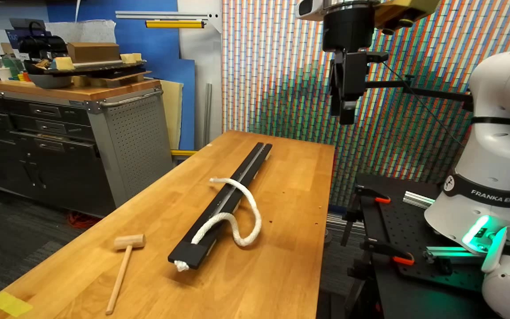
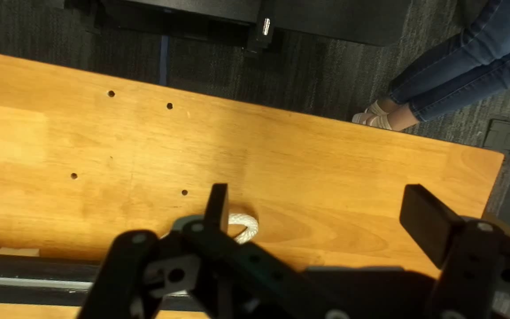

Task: Put the rope in the groove on the object

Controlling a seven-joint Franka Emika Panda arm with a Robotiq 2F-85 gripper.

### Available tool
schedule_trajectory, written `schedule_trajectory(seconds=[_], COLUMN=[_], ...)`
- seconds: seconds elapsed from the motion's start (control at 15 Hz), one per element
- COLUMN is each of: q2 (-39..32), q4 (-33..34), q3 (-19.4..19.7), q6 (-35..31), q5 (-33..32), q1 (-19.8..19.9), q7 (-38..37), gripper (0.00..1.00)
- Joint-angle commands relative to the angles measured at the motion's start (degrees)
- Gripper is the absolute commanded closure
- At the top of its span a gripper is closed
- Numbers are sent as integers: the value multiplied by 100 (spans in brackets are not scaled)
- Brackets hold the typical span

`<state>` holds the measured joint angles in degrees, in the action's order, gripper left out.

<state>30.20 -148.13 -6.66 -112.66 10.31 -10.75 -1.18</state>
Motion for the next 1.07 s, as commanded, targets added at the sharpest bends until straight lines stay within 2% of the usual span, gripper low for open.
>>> schedule_trajectory(seconds=[0.0, 0.47, 1.0], q2=[-124, -842, -2653], q4=[115, 950, 2654], q3=[-21, 100, 340], q6=[7, 47, -316], q5=[-157, -874, -959], q1=[166, 621, 975], q7=[-83, -69, -288], gripper=[0, 0, 0])
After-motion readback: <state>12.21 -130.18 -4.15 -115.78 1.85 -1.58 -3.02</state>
